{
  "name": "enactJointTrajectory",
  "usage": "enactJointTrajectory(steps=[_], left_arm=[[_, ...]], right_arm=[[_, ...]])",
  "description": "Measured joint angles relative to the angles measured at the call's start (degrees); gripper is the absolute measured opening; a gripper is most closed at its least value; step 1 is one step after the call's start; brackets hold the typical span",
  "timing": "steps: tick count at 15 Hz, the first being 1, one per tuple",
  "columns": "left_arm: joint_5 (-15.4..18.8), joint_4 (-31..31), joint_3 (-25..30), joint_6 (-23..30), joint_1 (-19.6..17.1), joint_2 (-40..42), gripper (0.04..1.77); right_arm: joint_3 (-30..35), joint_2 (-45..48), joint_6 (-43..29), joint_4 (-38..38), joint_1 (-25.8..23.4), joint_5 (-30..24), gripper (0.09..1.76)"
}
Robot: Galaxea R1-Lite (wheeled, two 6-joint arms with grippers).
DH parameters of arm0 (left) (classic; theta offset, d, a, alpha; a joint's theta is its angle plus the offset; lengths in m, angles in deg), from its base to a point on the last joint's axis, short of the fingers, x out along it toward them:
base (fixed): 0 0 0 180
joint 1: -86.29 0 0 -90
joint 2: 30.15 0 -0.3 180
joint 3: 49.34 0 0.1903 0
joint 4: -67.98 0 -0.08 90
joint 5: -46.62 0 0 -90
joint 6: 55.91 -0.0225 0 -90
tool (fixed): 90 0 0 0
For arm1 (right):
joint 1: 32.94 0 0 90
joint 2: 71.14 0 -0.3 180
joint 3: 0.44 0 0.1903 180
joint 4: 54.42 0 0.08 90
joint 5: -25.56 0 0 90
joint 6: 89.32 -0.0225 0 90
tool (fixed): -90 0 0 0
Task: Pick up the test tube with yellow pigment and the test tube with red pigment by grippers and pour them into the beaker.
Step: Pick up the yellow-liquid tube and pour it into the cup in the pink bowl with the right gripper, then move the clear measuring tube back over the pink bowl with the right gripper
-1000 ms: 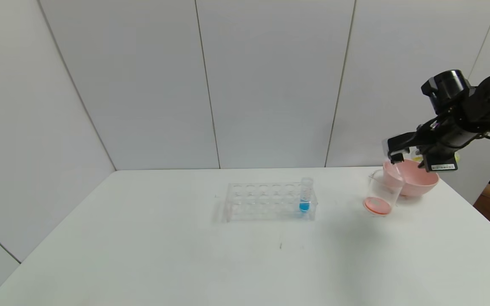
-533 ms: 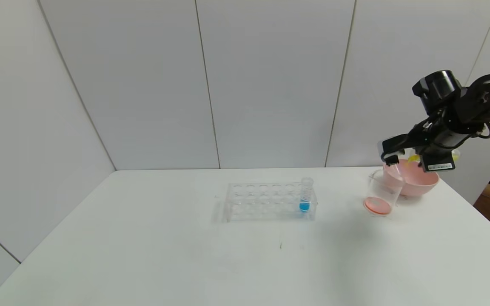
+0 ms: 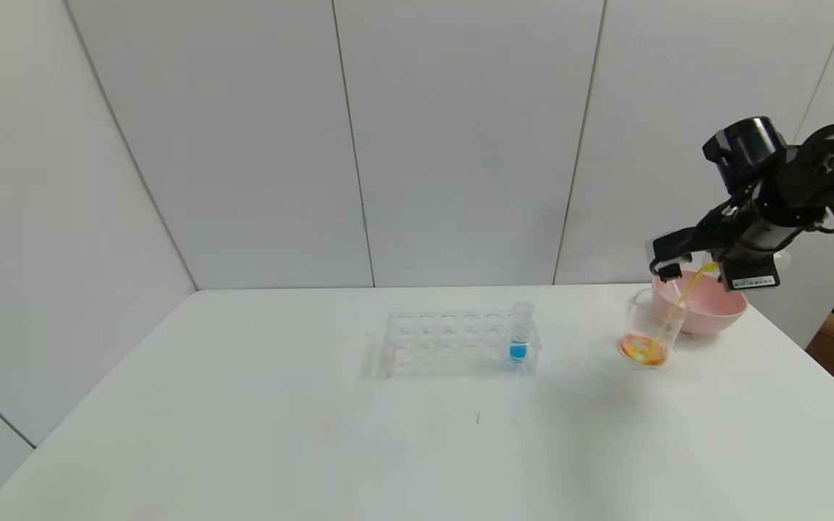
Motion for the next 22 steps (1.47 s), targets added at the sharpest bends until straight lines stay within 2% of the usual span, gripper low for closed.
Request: enactJointTrajectory(steps=[4,22], left_arm=[[0.0,0.0,0.0,0.0,0.0,0.0,1.72],[0.0,0.0,0.0,0.0,0.0,0.0,1.72]], right_arm=[[0.0,0.2,0.0,-0.9,0.4,2.5,0.56],[-0.1,0.7,0.3,-3.3,2.7,6.9,0.56]])
